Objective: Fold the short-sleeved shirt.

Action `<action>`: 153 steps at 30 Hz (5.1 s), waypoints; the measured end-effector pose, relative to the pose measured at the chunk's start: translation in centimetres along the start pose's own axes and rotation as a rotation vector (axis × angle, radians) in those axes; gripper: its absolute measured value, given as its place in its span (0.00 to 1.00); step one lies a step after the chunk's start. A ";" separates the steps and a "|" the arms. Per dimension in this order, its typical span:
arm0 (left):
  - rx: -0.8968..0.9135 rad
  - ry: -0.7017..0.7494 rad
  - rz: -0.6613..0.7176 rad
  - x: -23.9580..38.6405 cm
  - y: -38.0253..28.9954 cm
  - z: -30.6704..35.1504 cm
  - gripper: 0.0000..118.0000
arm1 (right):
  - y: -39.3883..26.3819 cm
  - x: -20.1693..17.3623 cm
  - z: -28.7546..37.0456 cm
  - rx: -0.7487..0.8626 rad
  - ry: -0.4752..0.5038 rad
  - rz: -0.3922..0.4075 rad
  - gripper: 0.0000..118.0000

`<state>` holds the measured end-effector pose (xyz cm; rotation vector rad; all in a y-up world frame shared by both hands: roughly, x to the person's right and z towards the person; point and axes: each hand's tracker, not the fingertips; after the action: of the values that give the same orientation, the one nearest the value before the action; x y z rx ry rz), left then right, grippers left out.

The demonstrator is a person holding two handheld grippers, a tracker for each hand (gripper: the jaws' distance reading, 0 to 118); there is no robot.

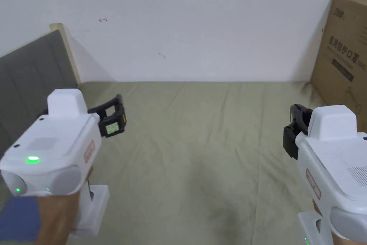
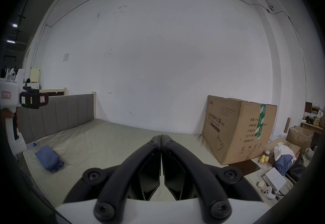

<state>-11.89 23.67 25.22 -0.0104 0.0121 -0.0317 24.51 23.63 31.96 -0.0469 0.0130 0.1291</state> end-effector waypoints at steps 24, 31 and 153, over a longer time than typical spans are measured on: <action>0.028 -0.151 0.022 8.0 -3.0 1.7 0.00 | -0.8 2.4 1.8 0.031 -0.046 -0.024 0.00; 0.029 -0.157 0.007 8.1 -3.0 1.6 0.00 | -1.0 2.2 1.8 0.026 -0.046 -0.022 0.00; 0.021 -0.116 -0.004 7.1 -3.7 1.7 1.00 | -1.2 2.2 1.6 -0.024 -0.114 -0.069 1.00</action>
<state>-4.91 19.78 26.90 0.0084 -0.1038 -0.0352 26.88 22.81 33.59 -0.0637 -0.1036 0.0629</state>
